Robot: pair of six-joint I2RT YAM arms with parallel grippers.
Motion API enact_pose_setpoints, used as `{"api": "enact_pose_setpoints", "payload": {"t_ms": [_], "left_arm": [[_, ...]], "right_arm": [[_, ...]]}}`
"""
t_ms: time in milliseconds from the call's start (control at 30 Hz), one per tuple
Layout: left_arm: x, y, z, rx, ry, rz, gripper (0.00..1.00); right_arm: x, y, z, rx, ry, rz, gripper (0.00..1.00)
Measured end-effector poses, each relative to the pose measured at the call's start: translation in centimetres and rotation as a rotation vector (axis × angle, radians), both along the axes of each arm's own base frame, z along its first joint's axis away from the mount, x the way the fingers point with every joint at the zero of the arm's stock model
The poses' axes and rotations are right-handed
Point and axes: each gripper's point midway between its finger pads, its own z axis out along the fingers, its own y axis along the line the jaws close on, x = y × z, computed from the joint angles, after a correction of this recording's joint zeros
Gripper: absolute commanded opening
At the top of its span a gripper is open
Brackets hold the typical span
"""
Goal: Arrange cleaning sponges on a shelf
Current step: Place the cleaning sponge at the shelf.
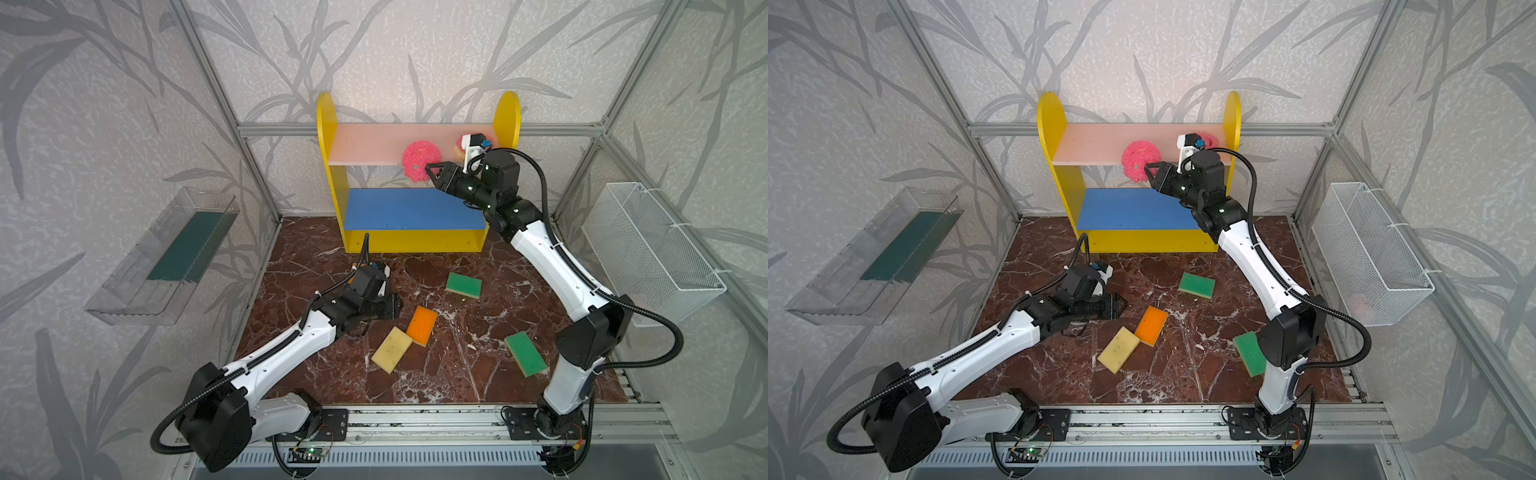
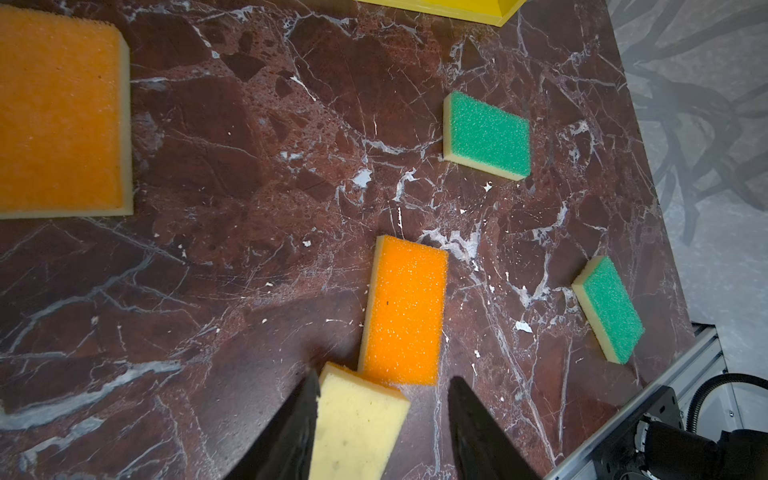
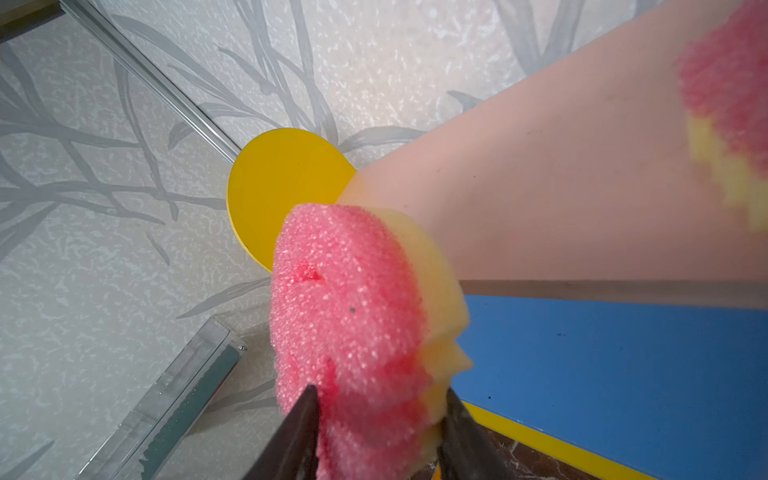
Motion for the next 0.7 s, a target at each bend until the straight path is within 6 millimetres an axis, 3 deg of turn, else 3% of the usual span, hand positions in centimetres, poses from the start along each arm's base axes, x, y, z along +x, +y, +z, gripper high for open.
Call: {"api": "enact_pose_setpoints", "payload": {"t_ms": [433,700], "left_arm": [[-1.1,0.6,-0.8,0.007,0.022,-0.006,0.53],[-1.3,0.6,-1.1,0.008,0.031,-0.01,0.53]], "right_arm": [[2.6,-0.9,2.2,0.033,-0.048,-0.126,0.47],[4.7,-0.7,2.3,0.073,-0.019,-0.174,0.48]]}}
